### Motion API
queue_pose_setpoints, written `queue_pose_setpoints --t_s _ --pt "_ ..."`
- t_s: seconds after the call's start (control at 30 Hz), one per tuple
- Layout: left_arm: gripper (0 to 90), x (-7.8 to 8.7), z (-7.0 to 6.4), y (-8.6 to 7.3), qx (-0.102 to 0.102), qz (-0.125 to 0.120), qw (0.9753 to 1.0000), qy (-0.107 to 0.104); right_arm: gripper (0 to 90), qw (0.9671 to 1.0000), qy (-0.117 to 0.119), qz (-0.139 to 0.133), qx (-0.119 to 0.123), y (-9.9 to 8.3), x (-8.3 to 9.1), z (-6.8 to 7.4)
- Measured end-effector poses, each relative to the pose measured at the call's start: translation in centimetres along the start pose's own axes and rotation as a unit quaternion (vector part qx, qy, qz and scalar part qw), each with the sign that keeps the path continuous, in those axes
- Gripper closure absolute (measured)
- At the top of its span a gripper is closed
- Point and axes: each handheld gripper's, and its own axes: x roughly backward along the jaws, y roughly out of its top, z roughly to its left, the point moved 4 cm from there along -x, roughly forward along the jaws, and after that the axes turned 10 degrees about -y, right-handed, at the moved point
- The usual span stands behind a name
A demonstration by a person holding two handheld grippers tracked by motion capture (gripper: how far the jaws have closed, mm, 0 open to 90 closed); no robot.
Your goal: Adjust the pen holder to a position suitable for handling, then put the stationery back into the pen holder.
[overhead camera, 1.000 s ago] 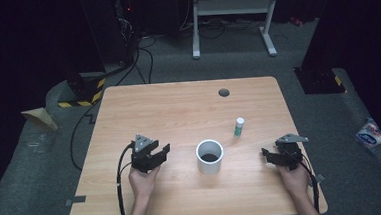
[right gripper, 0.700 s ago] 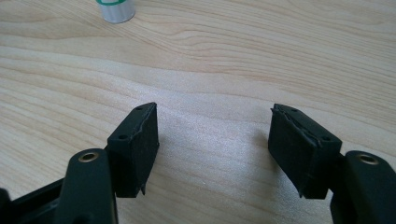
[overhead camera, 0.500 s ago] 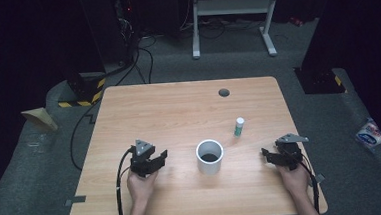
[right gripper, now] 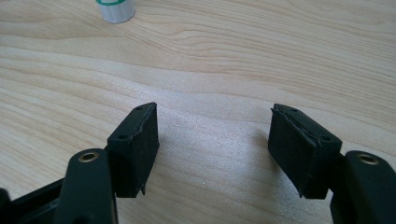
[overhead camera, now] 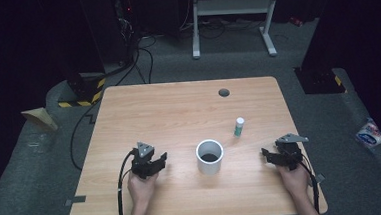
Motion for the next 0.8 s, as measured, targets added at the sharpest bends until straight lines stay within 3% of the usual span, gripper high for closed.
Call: queue_pose_setpoints --t_s 0.57,0.8 --pt "45.1 -2.1 0.4 -1.0 -0.005 0.03 0.9994 0.019 33.3 1.0 0.0 0.0 -0.001 0.0 0.0 0.0" --pt "42.1 -2.3 0.2 -1.3 -0.009 0.022 0.9994 0.025 33.4 1.0 0.002 -0.001 0.0 0.1 -0.1 -0.1"
